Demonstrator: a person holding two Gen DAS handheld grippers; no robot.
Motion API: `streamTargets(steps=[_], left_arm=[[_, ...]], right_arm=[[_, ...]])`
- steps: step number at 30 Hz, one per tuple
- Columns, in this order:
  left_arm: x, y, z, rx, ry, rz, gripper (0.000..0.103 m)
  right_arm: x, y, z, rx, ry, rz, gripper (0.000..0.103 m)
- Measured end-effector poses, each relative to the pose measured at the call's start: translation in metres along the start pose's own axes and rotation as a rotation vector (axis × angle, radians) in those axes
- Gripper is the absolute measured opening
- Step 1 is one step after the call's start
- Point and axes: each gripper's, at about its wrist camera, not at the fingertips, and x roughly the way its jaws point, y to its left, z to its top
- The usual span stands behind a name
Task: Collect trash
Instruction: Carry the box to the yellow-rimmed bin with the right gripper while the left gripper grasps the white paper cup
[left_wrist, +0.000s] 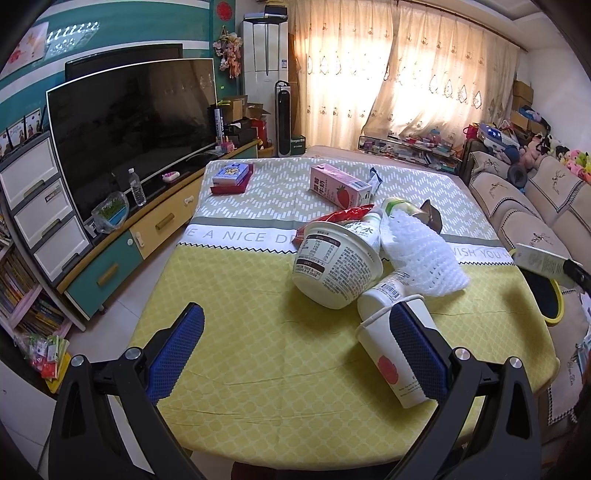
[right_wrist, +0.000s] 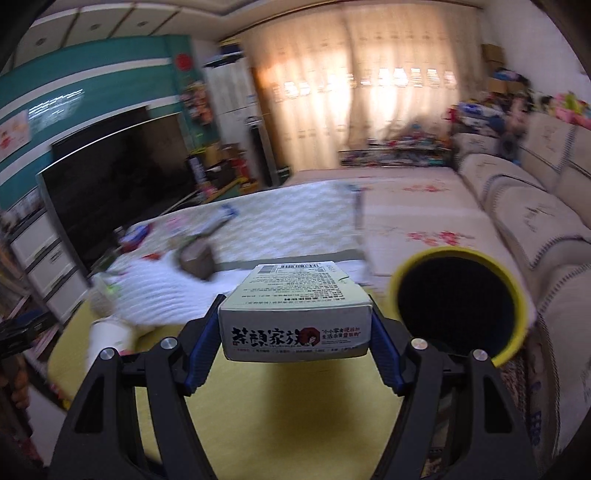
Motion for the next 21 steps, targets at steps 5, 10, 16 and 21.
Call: streamTargets(steps=[5, 10, 16, 21], left_arm=[[0.003, -0.004, 0.002, 0.010, 0.006, -0.002, 0.099], [0.006, -0.012, 0.002, 0.024, 0.014, -0.006, 0.099], [0.007, -0.018, 0.002, 0.036, 0.018, -0.013, 0.099], [0.012, -0.026, 0.000, 0.045, 0.035, -0.033, 0.099]], right_arm=[[0.031, -0.080, -0.001, 0.133, 0.034, -0.262, 0.068], [0.078, -0.128, -0.012, 0.187, 0.127, -0.365, 0.068], [0.107, -0.148, -0.016, 0.212, 0.182, -0.404, 0.075], [0.100, -0.142, -0.015, 0.202, 0.149, -0.400, 0.076]])
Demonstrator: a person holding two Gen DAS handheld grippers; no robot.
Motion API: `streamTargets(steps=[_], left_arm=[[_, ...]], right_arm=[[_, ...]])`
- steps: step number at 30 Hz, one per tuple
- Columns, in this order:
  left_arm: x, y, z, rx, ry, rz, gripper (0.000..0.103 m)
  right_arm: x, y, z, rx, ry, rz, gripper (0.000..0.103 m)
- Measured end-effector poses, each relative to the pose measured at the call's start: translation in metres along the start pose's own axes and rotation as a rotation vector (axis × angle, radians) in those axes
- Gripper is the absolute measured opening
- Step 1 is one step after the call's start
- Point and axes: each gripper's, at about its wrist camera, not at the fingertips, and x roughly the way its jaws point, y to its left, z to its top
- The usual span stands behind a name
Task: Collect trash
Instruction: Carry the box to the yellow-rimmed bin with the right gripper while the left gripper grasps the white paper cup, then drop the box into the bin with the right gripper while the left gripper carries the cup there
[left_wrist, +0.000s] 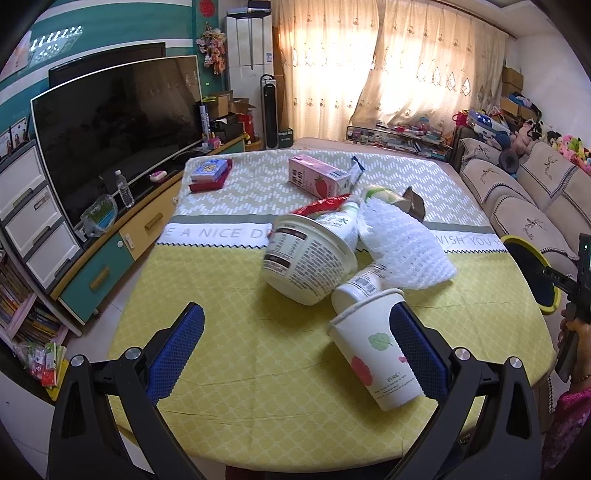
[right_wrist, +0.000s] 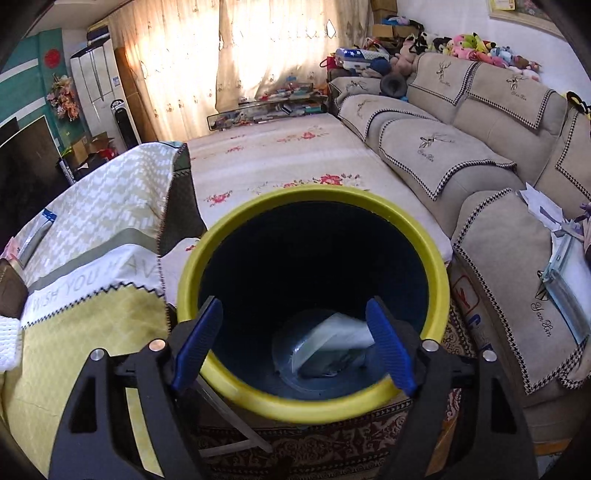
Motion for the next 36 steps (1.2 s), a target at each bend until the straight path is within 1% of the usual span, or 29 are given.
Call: streamTargets(steps=[3, 8, 12, 16, 19, 21, 22, 23, 26, 28, 31, 35, 36], left_arm=[[0.006, -0.009, -0.004, 0.004, 0.022, -0.027, 0.099], [0.017, -0.033, -0.013, 0.036, 0.068, -0.070, 0.099], [0.029, -0.044, -0.018, 0.036, 0.108, -0.096, 0.099], [0.041, -0.052, -0.018, 0.034, 0.125, -0.090, 0.099], [0.047, -0.057, -0.017, 0.045, 0.134, -0.072, 0.099], [0.051, -0.062, -0.017, 0.057, 0.138, -0.051, 0.096], [0.054, -0.064, -0.016, 0.057, 0.145, -0.052, 0.093], [0.056, -0.064, -0.016, 0.052, 0.152, -0.059, 0.088], [0.067, -0.062, -0.015, 0.018, 0.195, -0.102, 0.079], [0.071, -0.063, -0.016, 0.009, 0.207, -0.115, 0.077], [0.069, -0.064, -0.016, 0.020, 0.194, -0.117, 0.072], [0.065, -0.065, -0.017, 0.041, 0.194, -0.123, 0.065], [0.062, -0.064, -0.019, 0.049, 0.196, -0.126, 0.065]], right_arm=[[-0.009, 0.003, -0.003, -0.008, -0.013, 0.009, 0.080], [-0.022, 0.013, -0.006, -0.018, -0.018, 0.030, 0.081], [-0.026, 0.016, -0.007, -0.018, -0.022, 0.047, 0.081], [-0.028, 0.020, -0.007, -0.017, -0.022, 0.059, 0.081], [-0.027, 0.021, -0.007, -0.014, -0.017, 0.071, 0.082], [-0.026, 0.021, -0.008, -0.012, -0.014, 0.075, 0.082], [-0.026, 0.021, -0.008, -0.012, -0.011, 0.076, 0.082], [-0.025, 0.022, -0.008, -0.012, -0.010, 0.078, 0.082], [-0.024, 0.022, -0.009, -0.009, -0.007, 0.082, 0.082], [-0.024, 0.021, -0.010, -0.007, -0.007, 0.083, 0.082], [-0.023, 0.020, -0.010, 0.000, -0.006, 0.085, 0.082], [-0.022, 0.020, -0.011, 0.005, -0.004, 0.092, 0.082], [-0.022, 0.020, -0.011, 0.006, -0.004, 0.094, 0.082]])
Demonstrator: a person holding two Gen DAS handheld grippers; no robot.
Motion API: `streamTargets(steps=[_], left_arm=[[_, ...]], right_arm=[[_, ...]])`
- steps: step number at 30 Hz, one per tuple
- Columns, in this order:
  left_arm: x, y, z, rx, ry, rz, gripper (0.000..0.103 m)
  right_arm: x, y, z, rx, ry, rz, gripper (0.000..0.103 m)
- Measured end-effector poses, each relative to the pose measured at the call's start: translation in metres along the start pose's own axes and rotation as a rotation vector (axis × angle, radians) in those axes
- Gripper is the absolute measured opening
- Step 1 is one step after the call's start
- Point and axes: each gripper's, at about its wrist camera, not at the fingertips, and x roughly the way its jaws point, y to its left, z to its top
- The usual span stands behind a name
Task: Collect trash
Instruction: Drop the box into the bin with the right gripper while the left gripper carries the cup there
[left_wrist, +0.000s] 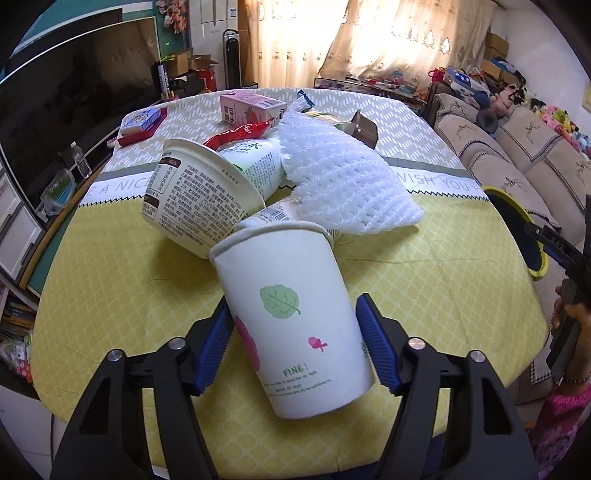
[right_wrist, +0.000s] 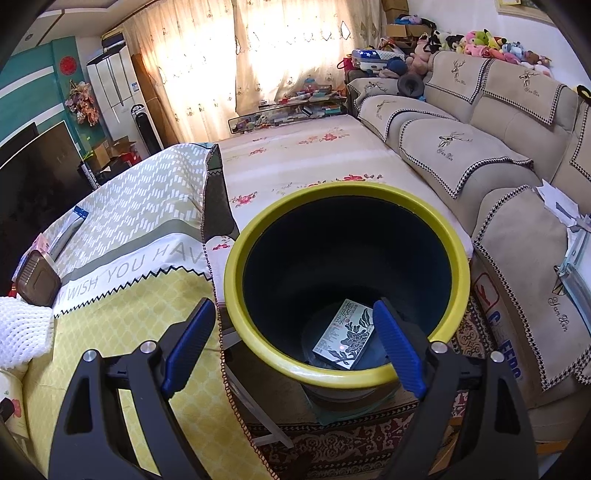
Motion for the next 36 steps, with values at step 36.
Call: streamTargets(steps=[36], left_arm=[[0.051, -0.296, 0.116, 0.574, -0.009, -0.466, 0.065]], right_arm=[[-0.080, -0.098, 0.025, 0.121, -0.195, -0.133, 0.084]])
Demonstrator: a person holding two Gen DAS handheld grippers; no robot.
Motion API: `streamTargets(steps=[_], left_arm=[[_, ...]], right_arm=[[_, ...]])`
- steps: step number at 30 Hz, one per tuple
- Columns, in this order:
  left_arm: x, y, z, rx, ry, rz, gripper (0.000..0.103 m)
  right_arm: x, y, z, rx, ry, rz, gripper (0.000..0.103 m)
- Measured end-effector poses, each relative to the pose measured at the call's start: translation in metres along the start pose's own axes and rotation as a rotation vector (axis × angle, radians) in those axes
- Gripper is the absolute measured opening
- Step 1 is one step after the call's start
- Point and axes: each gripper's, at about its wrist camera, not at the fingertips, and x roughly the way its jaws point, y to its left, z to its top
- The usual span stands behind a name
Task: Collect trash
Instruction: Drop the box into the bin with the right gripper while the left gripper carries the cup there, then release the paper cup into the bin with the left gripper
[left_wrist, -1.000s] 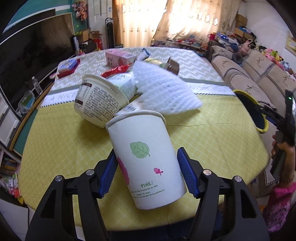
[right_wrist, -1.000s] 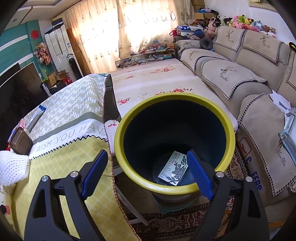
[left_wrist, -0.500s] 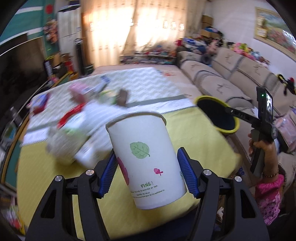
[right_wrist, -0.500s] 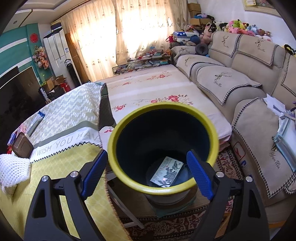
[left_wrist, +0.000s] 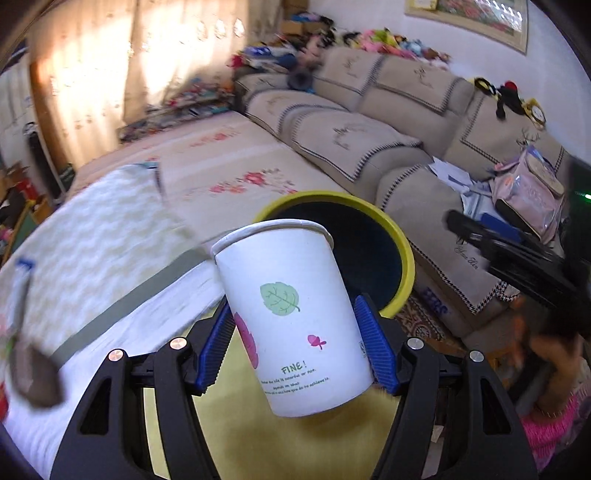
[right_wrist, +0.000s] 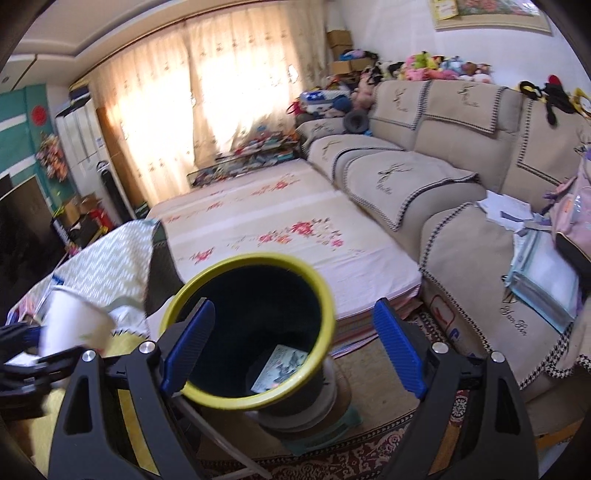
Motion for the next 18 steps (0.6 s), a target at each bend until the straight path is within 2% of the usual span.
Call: streamTargets(steps=[6, 11, 16, 18], left_arm=[[0.075, -0.016, 0.037, 0.052, 0.076, 0.022, 0.068], [0.113, -0.023, 0.051, 0.058, 0.117, 0.027, 0.074], [0.106, -0.022, 0.051, 0.047, 0.091, 0.033, 0.087], [0.090, -0.016, 0.046, 0.033, 0.080, 0.034, 0.087]], right_arm=[[0.007, -0.016, 0.006, 0.011, -0.002, -0.040, 0.084], [0.013, -0.024, 0.005, 0.029, 0.012, -0.056, 0.084], [0.014, -0.024, 0.005, 0.024, 0.013, -0.053, 0.084], [0.013, -0.023, 0.005, 0.024, 0.012, -0.048, 0.084]])
